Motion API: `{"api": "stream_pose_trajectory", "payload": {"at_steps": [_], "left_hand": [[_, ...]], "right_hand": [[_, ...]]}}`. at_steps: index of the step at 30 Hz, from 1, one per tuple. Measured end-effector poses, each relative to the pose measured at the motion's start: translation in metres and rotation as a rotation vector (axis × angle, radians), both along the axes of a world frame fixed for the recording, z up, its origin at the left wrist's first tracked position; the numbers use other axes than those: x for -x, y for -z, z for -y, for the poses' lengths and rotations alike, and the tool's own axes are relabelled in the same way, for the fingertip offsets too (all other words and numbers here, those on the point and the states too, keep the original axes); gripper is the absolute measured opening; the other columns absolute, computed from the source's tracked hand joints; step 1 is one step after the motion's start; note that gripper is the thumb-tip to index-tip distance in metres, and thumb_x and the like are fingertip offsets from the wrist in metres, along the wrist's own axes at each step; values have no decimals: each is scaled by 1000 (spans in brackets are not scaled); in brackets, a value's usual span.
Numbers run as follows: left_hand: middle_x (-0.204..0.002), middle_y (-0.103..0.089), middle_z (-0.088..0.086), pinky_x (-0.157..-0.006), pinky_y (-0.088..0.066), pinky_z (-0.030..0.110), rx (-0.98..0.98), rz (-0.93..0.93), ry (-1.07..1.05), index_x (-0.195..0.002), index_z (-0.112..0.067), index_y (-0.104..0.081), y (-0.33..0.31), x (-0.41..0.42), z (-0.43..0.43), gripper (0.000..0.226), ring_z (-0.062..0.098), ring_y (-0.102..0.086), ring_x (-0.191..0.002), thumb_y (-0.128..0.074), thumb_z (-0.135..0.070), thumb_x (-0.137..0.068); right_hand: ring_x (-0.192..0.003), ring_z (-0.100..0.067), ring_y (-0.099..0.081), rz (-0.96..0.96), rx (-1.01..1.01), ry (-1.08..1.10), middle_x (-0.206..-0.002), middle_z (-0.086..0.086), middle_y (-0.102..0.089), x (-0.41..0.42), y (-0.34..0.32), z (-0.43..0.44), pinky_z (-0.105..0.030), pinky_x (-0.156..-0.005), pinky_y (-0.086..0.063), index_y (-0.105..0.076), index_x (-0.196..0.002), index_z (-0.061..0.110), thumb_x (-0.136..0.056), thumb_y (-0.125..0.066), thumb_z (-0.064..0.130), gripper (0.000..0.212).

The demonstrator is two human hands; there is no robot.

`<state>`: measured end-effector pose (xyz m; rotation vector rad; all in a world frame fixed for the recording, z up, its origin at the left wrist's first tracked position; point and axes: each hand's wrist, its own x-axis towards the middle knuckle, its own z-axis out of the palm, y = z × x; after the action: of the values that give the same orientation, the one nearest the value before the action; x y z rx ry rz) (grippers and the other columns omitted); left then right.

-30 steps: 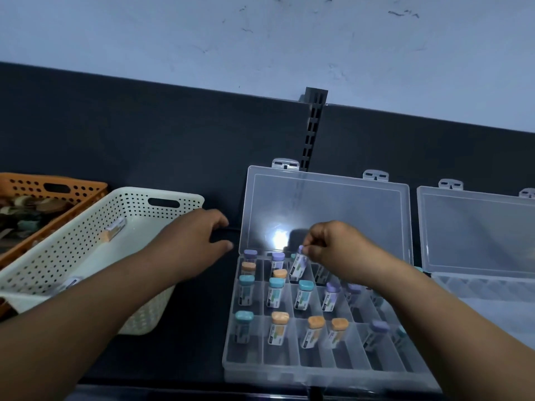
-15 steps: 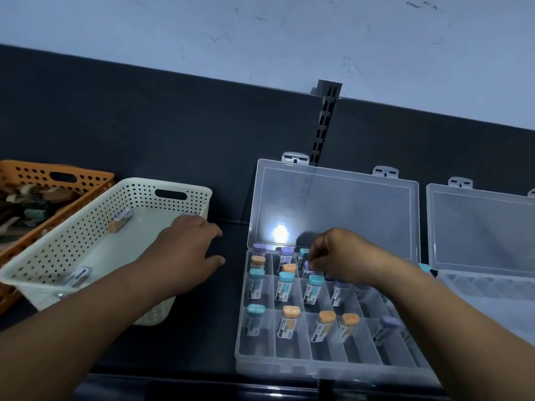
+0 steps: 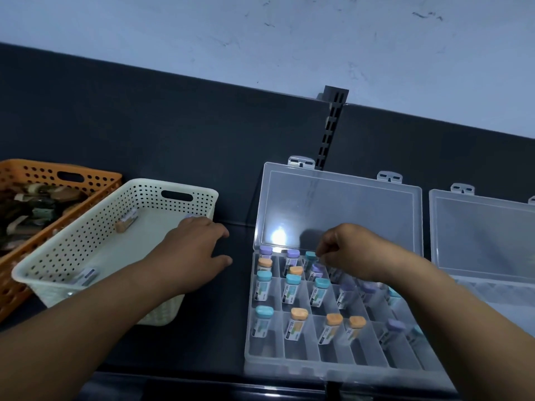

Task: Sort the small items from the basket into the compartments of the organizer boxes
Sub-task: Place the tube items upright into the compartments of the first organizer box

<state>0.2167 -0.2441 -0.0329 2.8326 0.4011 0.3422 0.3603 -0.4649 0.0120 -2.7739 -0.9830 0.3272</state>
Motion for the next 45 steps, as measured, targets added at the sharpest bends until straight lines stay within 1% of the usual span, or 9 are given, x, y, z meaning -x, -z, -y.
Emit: {"api": "stream_pose_trajectory", "payload": {"at_steps": [10, 12, 16, 20, 26, 32, 39, 42, 45], "left_hand": [[-144, -41, -5, -108, -32, 34, -8, 55, -165, -139, -27, -42, -23, 42, -68, 59, 15, -36, -132, -62, -45, -87], [-143, -42, -2, -106, -32, 34, -37, 36, -209, -139, -24, -43, -24, 55, -89, 59, 18, -38, -131, -62, -44, -87], [-142, -42, 0, -105, -36, 36, -73, -50, -284, -140, -23, -41, -24, 76, -127, 61, 22, -36, -130, -59, -48, -87], [-140, -42, 0, -102, -41, 39, -79, -139, -265, -140, -23, -40, -21, 87, -149, 63, 20, -42, -125, -59, -50, -86], [-132, -39, 1, -100, -40, 38, -28, -116, -212, -129, -21, -50, -15, 87, -153, 50, 23, -44, -119, -60, -46, -86], [-134, -35, 3, -102, -36, 37, -2, -102, -184, -129, -21, -50, -12, 88, -154, 48, 24, -40, -123, -58, -45, -88], [-138, -30, 6, -102, -36, 40, -7, -134, -170, -128, -17, -49, -11, 87, -154, 47, 28, -38, -123, -56, -43, -89], [-136, -30, 6, -101, -37, 40, -10, -130, -159, -127, -17, -49, -11, 88, -154, 46, 28, -39, -121, -55, -43, -89], [-138, -29, 6, -101, -37, 40, -9, -129, -156, -130, -18, -48, -11, 88, -154, 48, 28, -38, -123, -55, -42, -90]], "right_hand": [[-81, -17, -62, 84, -252, -295, -84, 4, -67, 56, -30, -99, -32, -77, -52, -63, -89, 20, -88, -65, 28, 9], [-86, -15, -60, 65, -248, -368, -91, 7, -65, 66, -26, -130, -29, -78, -50, -64, -97, 24, -88, -65, 29, 10], [-106, -13, -57, 8, -201, -416, -123, 5, -59, 76, -13, -189, -22, -82, -41, -58, -127, 25, -87, -66, 33, 41], [-119, -15, -53, -2, -11, -453, -141, 7, -47, 76, 1, -233, -29, -95, -45, -45, -139, 30, -80, -73, 40, 66], [-140, -23, -33, -103, 560, -410, -156, 5, -30, 69, 21, -259, -41, -112, -34, -11, -152, 35, -63, -81, 56, 116], [-118, -21, -50, 2, 486, -418, -135, 6, -50, 75, 29, -255, -35, -97, -45, -31, -144, 30, -59, -85, 54, 104], [-104, -16, -55, -47, 212, -451, -119, 7, -50, 81, 35, -254, -33, -91, -50, -32, -143, 39, -74, -79, 25, 84], [-112, -17, -52, -101, 207, -445, -124, 8, -45, 88, 42, -256, -35, -98, -47, -31, -143, 42, -76, -78, 31, 83], [-124, -18, -46, -177, 205, -397, -140, 6, -39, 94, 38, -258, -33, -103, -40, -28, -147, 36, -79, -70, 54, 82]]}}
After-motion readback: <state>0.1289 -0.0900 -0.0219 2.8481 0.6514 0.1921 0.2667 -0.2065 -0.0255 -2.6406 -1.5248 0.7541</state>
